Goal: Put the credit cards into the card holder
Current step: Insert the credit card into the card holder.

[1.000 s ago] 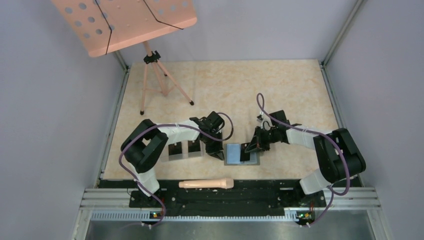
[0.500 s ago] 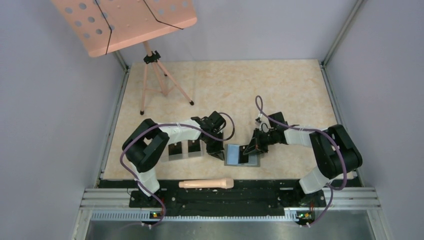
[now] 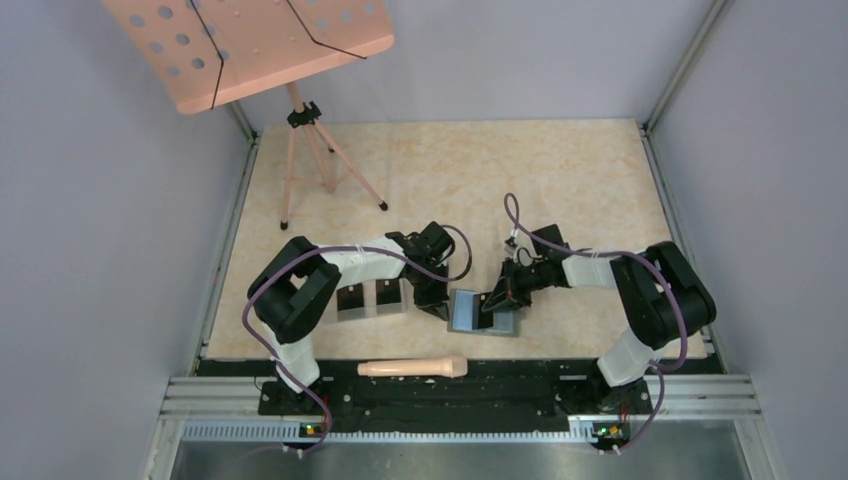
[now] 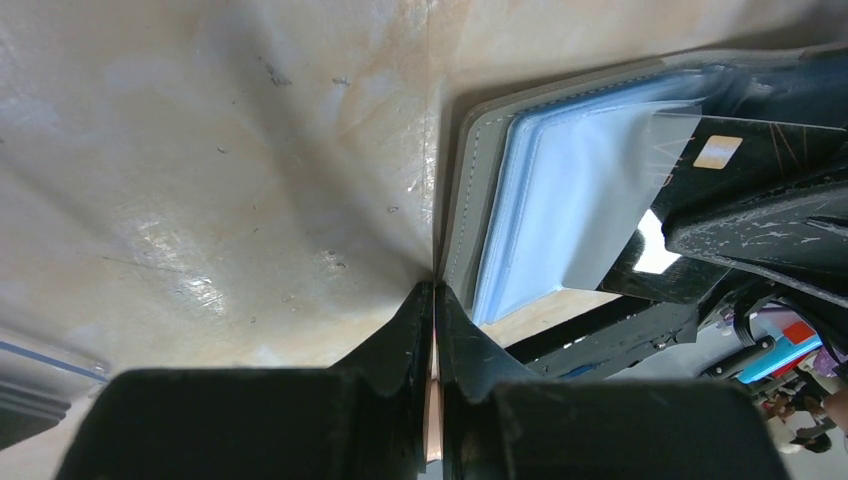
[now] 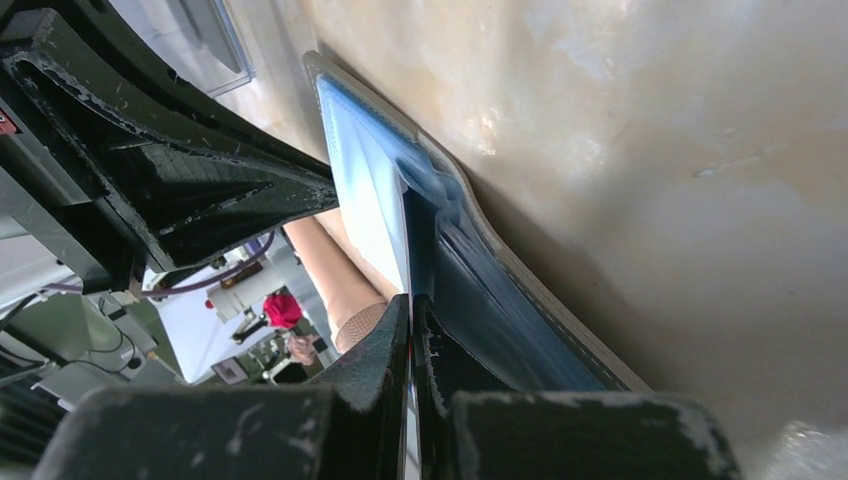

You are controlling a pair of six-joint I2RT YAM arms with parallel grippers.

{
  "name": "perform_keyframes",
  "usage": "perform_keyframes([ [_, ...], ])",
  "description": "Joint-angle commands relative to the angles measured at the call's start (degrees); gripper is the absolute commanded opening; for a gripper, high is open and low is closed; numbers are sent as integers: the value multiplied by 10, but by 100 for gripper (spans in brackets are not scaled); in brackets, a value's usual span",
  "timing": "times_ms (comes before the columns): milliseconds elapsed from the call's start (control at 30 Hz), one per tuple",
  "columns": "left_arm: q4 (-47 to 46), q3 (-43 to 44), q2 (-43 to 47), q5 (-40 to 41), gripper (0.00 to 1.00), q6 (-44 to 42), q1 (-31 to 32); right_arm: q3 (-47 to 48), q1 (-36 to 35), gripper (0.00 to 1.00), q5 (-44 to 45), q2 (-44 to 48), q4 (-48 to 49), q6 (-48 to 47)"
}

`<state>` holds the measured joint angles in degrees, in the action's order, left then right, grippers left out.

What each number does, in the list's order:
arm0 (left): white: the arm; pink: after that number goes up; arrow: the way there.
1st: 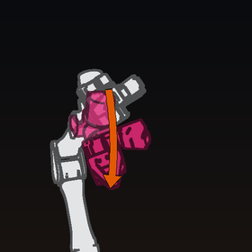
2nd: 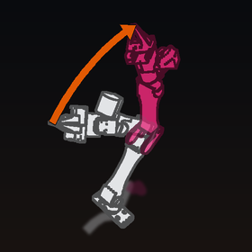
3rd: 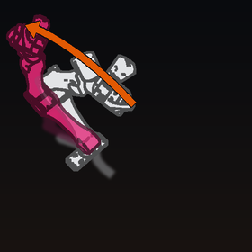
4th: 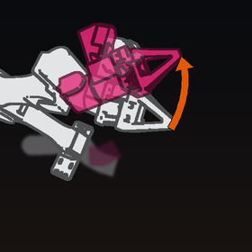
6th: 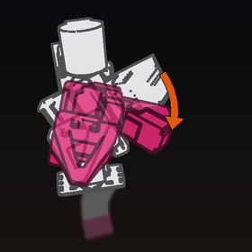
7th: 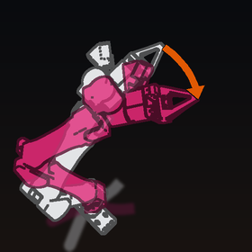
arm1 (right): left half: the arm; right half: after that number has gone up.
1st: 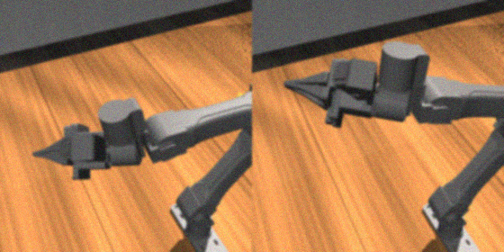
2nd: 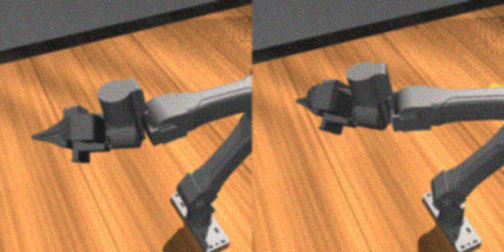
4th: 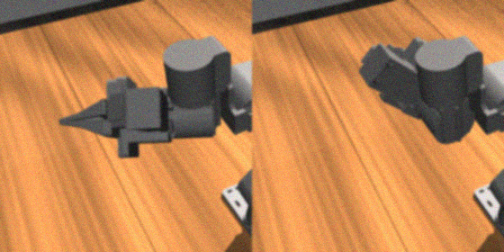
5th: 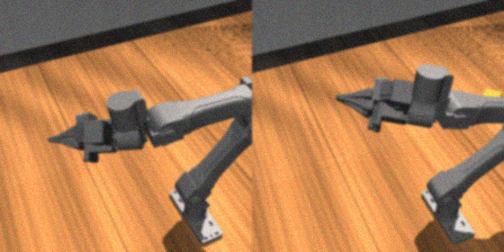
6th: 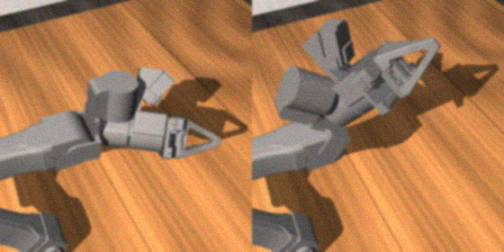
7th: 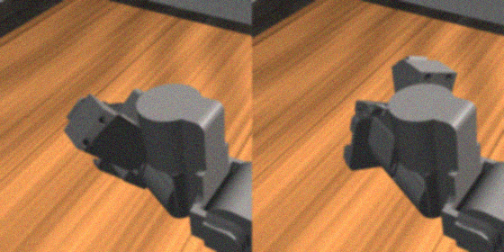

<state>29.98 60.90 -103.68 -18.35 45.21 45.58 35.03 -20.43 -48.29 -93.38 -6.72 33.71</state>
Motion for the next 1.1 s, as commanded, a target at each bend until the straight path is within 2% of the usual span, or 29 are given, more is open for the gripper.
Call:
perform_keyframes([
  [0,-4,9,-18,19,9,-7,8,8,-23,0,8,3,38,25],
  [233,-4,9,-20,19,0,-6,8,10,-37,0,16,2,75,56],
  [333,-3,11,-20,19,0,-6,8,28,-43,4,32,-3,34,37],
  [533,-3,9,-18,22,0,-6,8,94,-53,27,117,11,-116,-24],
  [700,-7,12,-22,19,0,-3,8,149,-85,47,174,17,-191,-49],
  [800,-10,12,-22,18,0,-1,7,172,-106,55,211,15,-228,-56],
  [1067,-8,12,-23,17,0,-1,8,210,-141,67,303,19,-299,-84],
])
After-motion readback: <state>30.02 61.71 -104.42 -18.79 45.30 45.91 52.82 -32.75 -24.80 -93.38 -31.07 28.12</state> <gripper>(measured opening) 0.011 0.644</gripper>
